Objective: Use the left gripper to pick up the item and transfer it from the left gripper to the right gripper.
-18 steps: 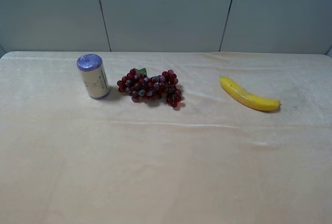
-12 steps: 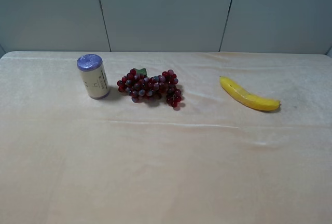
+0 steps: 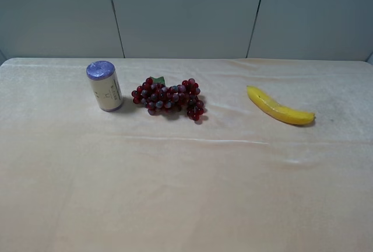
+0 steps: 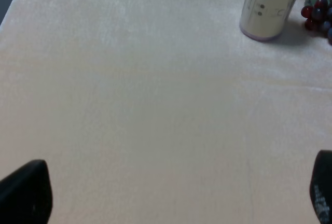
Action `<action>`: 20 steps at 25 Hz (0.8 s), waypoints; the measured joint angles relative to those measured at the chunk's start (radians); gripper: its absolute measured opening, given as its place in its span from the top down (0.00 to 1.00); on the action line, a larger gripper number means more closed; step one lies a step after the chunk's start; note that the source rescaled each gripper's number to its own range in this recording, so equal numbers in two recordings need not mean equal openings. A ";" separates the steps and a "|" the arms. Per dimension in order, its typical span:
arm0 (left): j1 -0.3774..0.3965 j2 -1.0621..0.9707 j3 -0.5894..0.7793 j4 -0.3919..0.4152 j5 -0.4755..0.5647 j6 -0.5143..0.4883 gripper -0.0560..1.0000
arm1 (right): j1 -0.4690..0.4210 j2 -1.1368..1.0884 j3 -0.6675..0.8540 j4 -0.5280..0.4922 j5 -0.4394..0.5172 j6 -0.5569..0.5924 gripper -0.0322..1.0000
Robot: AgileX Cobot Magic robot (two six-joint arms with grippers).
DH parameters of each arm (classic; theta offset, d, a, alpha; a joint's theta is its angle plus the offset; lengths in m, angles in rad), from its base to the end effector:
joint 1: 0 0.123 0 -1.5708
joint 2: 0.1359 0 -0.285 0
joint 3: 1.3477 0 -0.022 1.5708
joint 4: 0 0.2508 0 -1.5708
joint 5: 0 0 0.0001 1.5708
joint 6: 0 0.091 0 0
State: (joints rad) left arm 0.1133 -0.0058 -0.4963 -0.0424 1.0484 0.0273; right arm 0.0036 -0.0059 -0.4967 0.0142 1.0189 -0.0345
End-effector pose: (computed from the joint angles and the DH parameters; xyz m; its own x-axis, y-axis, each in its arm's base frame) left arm -0.0044 -0.0039 0.2773 -0.4404 -0.0439 -0.8967 -0.0776 0.9969 -0.0108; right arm -0.0037 0.0011 0.2798 -0.4155 -0.0285 -0.9092 -0.0258 0.9995 -0.0196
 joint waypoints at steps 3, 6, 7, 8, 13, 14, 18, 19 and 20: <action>0.000 0.000 0.000 0.000 0.000 0.000 0.00 | 0.000 0.000 0.000 0.000 0.000 0.000 0.00; 0.000 0.000 0.000 0.000 0.000 0.000 0.00 | 0.000 0.000 0.000 0.000 0.000 0.000 0.00; 0.000 0.000 0.000 0.000 0.000 0.000 0.00 | 0.000 0.000 0.000 0.000 0.000 0.000 0.00; 0.000 0.000 0.000 0.000 0.000 0.000 0.00 | 0.000 0.000 0.000 0.000 0.000 0.000 0.00; 0.000 0.000 -0.002 0.000 0.000 0.000 0.00 | 0.000 0.000 0.000 0.000 0.000 0.000 0.00; 0.000 0.001 -0.012 0.000 0.001 0.000 0.00 | 0.000 0.000 0.000 0.000 0.000 0.000 0.00; 0.000 0.120 -0.115 0.000 0.024 0.000 0.00 | 0.000 0.000 0.000 0.000 0.000 0.000 0.00; 0.000 0.175 -0.144 0.001 0.026 0.000 0.00 | 0.000 0.000 0.000 0.000 0.000 0.000 0.00; 0.000 0.234 -0.179 0.001 0.026 0.000 0.00 | 0.000 0.000 0.000 0.000 0.000 0.000 0.00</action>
State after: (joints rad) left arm 0.1133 0.2284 -0.6757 -0.0417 1.0741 0.0273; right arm 0.0036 -0.0059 -0.4967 0.0142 1.0193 -0.0342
